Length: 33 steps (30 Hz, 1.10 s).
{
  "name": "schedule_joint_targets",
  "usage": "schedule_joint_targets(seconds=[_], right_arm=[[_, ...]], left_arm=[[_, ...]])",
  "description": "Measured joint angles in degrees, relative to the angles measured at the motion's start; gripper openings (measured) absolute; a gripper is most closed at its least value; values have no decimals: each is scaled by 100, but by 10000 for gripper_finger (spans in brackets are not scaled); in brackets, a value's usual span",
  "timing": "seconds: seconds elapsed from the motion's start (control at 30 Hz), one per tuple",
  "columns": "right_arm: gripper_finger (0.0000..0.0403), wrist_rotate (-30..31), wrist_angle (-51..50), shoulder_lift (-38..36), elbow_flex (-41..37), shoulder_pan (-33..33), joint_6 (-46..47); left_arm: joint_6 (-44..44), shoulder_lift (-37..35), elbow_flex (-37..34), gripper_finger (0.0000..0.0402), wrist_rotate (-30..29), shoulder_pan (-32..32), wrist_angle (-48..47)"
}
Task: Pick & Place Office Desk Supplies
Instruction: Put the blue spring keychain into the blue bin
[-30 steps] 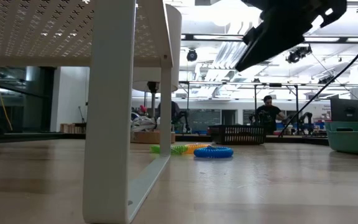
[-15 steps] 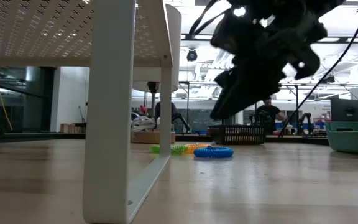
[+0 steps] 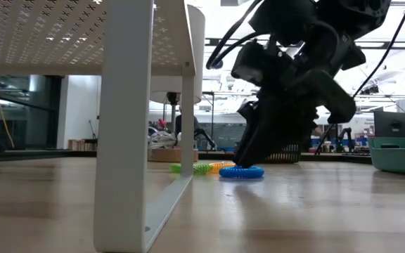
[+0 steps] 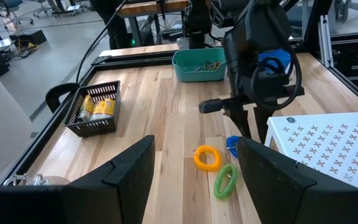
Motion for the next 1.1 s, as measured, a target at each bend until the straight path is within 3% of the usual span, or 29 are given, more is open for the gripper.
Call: schedule_joint_targets(seconds=[0.27, 1.1], right_arm=[[100, 409, 2, 47, 0, 0, 6], [98, 350, -98, 141, 0, 28, 192]], left_arm=[[0, -2, 0, 221, 0, 0, 0], [0, 0, 0, 221, 0, 0, 1]])
